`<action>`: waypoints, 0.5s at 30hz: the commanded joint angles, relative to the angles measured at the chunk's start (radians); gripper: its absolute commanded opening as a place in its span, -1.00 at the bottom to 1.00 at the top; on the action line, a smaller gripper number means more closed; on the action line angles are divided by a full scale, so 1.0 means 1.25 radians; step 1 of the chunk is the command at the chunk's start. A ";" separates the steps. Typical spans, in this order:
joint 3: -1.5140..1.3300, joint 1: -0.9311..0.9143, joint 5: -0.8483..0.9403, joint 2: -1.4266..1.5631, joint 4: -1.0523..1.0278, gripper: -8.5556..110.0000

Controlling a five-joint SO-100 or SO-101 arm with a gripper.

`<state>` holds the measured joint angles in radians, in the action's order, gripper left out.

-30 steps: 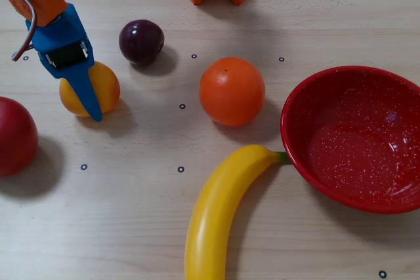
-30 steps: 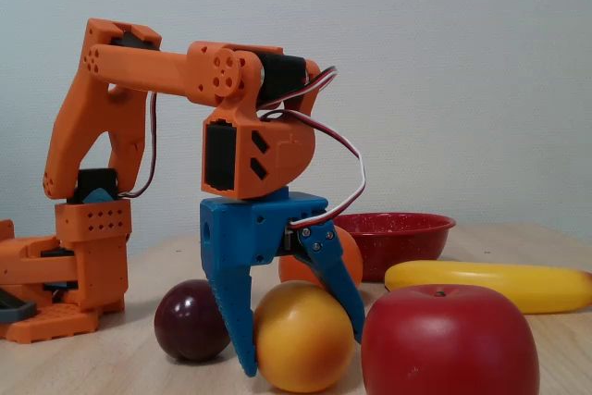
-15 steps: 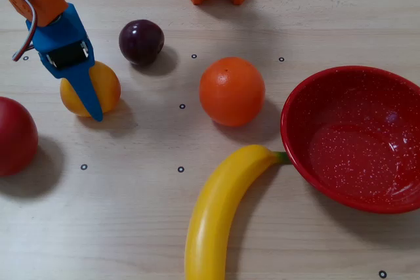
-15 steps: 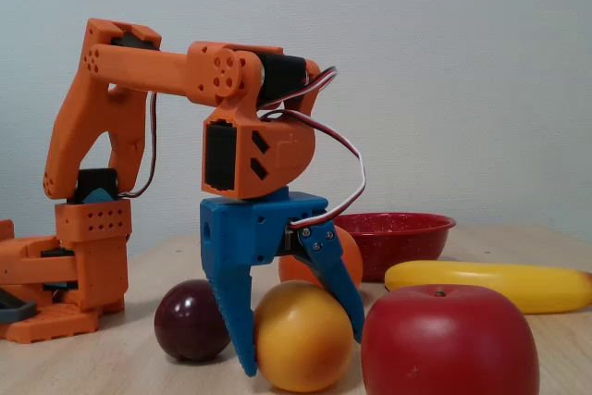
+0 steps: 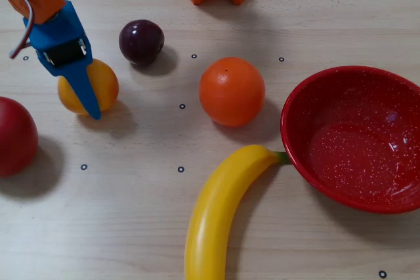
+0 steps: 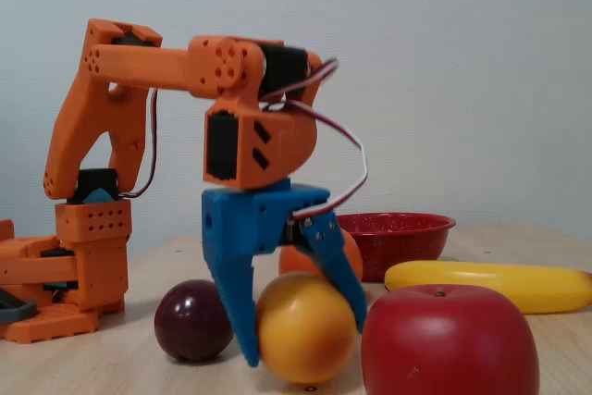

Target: Put peach in the red bowl.

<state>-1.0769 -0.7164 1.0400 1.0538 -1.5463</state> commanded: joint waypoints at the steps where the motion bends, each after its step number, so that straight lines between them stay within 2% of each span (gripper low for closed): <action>1: 0.101 0.011 -0.017 0.148 -0.025 -0.86; 15: 0.148 0.028 -0.045 0.229 -0.045 -0.86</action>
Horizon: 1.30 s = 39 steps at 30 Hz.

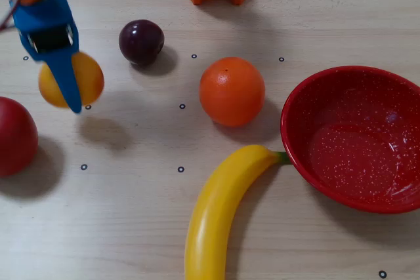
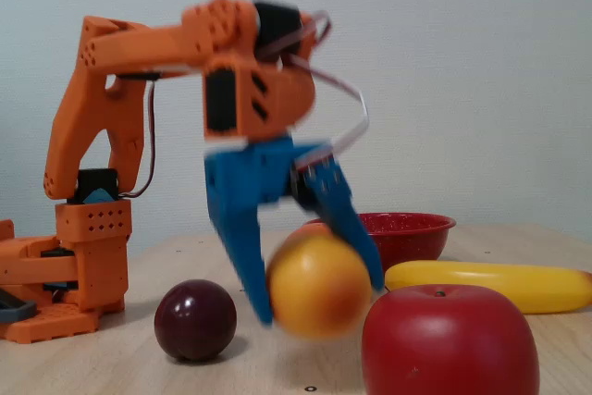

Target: Put peach in the red bowl.

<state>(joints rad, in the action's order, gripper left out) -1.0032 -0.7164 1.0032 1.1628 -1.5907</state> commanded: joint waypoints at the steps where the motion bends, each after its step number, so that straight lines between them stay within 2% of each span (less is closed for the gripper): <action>1: 0.090 0.032 -0.021 0.150 -0.010 -0.86; 9: 0.058 0.064 -0.033 0.243 0.006 -0.86; 28: -0.270 0.166 -0.093 0.604 0.027 -0.86; 33: -0.266 0.199 -0.128 0.620 0.018 -0.86; 39: -0.266 0.286 -0.167 0.614 0.107 -0.86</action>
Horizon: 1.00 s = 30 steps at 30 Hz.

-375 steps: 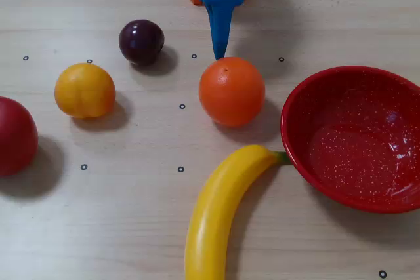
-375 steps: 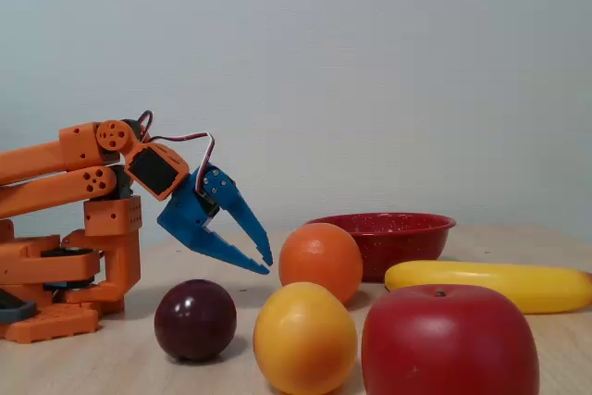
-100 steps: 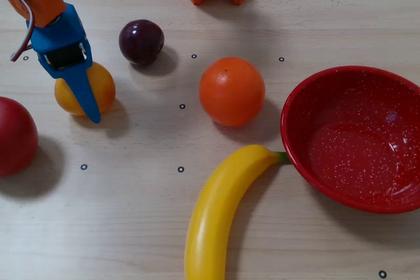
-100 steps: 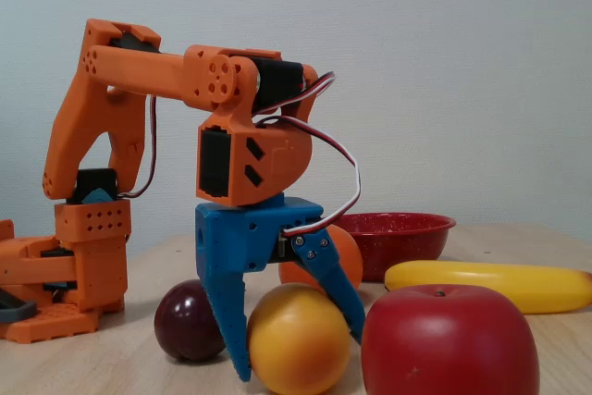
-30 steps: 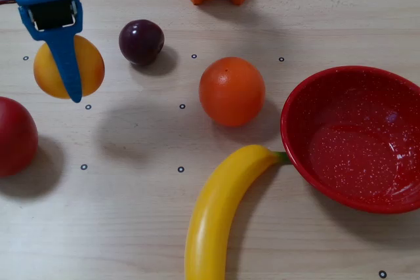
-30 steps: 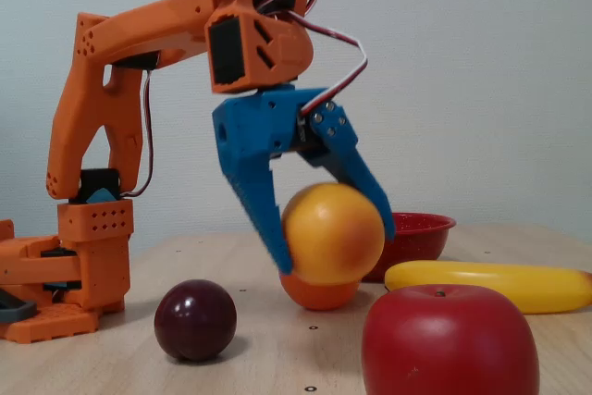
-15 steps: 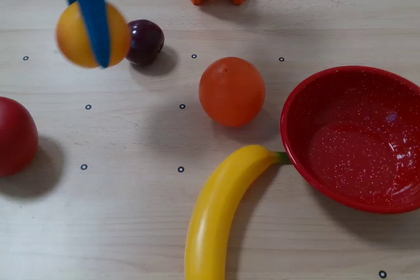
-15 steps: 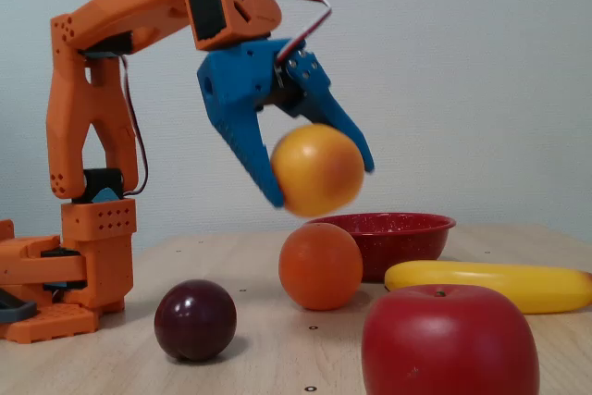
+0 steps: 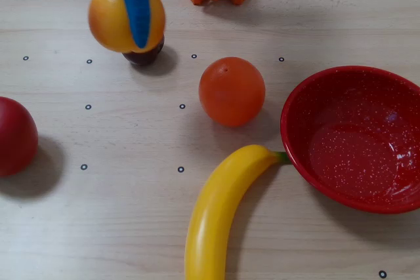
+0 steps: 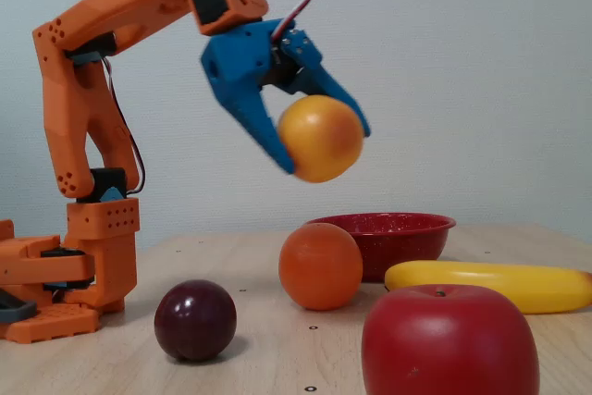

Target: Put peach in the red bowl.

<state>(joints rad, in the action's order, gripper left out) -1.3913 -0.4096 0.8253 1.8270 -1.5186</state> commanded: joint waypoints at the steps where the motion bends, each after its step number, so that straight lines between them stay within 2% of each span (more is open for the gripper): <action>1: 0.042 0.058 -0.029 0.081 0.069 -0.86; 16: 0.010 0.380 -0.201 0.043 0.336 -0.86; 30: -0.045 0.631 -0.368 0.002 0.431 -0.86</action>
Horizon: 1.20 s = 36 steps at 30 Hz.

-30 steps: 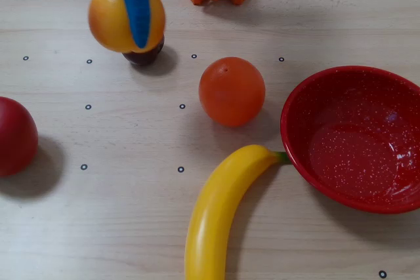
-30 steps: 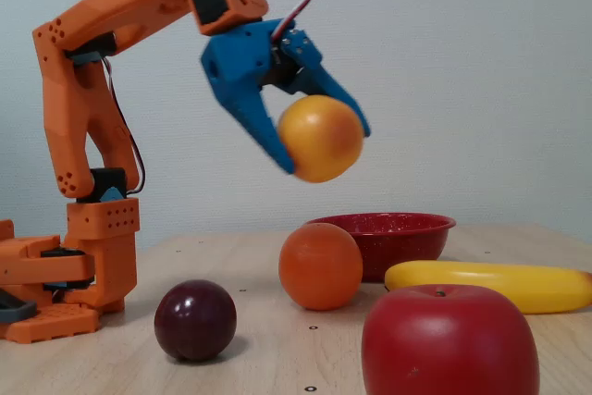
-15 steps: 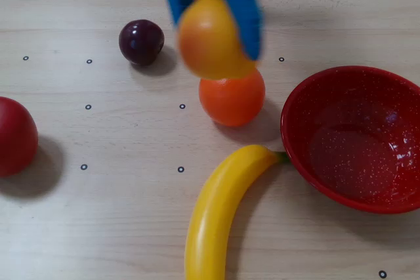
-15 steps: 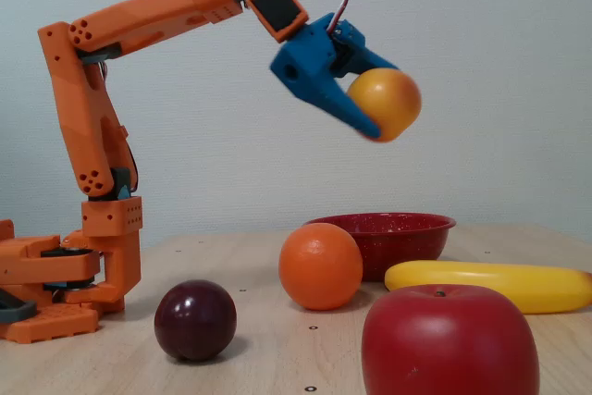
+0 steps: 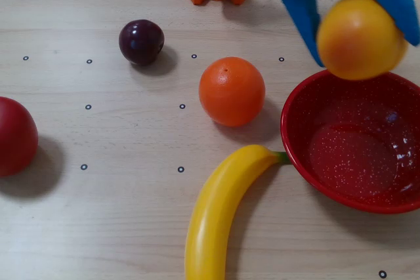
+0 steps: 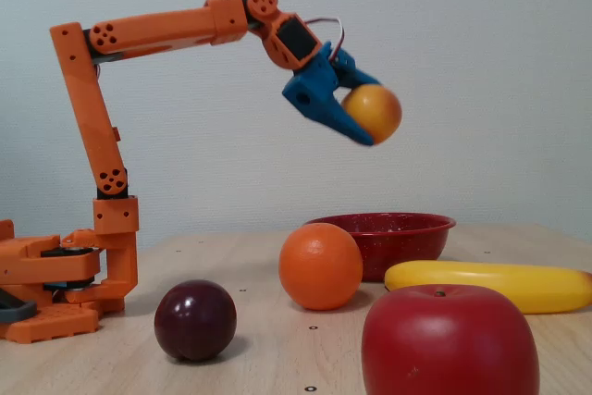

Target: Put peach in the red bowl.

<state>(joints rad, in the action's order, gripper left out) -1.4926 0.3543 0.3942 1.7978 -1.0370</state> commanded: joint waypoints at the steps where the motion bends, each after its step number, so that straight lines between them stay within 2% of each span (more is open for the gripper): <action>1: 0.026 0.031 -0.031 0.020 0.058 -0.86; 9: -0.052 0.088 -0.037 -0.049 0.168 -0.86; 26: -0.037 0.096 0.015 -0.244 0.232 -0.86; 32: -0.027 0.090 0.107 -0.259 0.233 -0.86; 33: -0.028 0.090 0.128 -0.259 0.233 -0.83; 36: -0.029 0.081 0.136 -0.260 0.229 -0.51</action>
<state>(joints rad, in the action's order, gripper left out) -1.6276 0.4663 0.5308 1.4159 -0.7808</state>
